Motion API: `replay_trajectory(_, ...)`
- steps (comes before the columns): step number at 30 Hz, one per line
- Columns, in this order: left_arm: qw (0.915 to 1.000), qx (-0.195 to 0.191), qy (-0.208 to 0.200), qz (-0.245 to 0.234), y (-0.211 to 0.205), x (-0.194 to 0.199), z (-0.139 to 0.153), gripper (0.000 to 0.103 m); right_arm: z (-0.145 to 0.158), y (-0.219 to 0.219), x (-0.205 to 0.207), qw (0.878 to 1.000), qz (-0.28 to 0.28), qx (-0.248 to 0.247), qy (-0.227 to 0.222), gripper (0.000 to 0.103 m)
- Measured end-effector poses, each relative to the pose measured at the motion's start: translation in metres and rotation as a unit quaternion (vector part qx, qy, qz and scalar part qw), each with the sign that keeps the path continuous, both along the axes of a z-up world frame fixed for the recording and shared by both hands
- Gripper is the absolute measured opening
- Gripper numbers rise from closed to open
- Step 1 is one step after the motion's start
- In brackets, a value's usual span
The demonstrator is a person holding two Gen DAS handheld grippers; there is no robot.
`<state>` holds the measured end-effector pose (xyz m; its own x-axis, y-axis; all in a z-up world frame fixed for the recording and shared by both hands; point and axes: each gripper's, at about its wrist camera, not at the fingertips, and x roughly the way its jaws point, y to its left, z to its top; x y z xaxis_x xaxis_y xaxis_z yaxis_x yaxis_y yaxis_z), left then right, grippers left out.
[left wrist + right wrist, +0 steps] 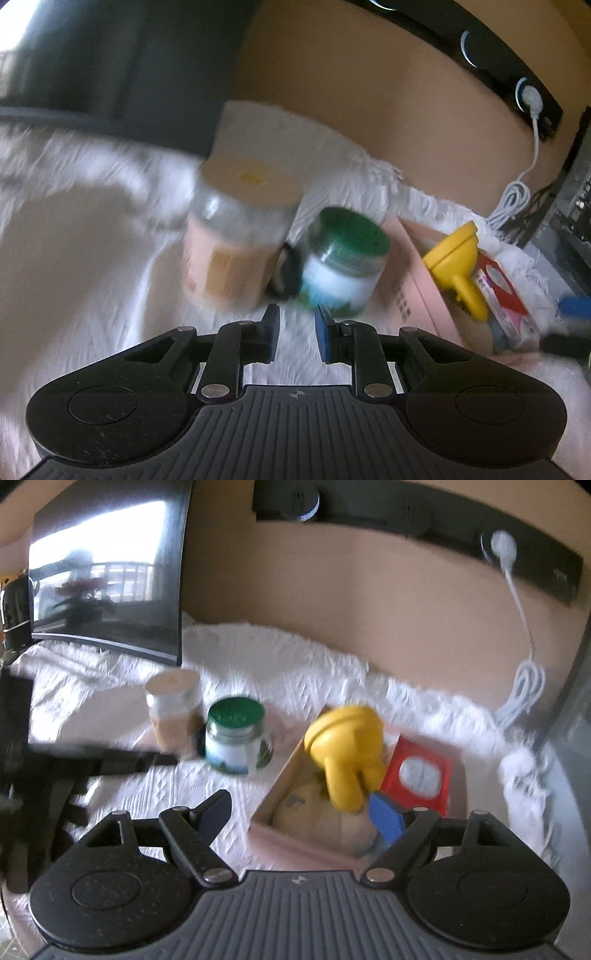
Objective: Organize soft objects
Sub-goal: 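Grasp the black beaded hair band beside the green-lidded jar with the left tool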
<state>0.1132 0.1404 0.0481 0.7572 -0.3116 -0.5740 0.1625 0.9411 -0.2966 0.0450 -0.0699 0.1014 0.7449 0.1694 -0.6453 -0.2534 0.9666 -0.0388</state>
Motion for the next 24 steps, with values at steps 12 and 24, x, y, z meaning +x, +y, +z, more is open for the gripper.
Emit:
replay_trajectory(12, 0.9993, 0.020, -0.012, 0.030, 0.007, 0.030, -0.006, 0.022, -0.027, -0.009, -0.029, 0.999, -0.034, -0.001, 0.033, 0.082)
replay_trajectory(24, 0.9947, 0.092, -0.037, -0.028, -0.027, 0.031, -0.011, 0.023, -0.033, -0.018, -0.037, 0.998, -0.054, 0.009, 0.041, 0.082)
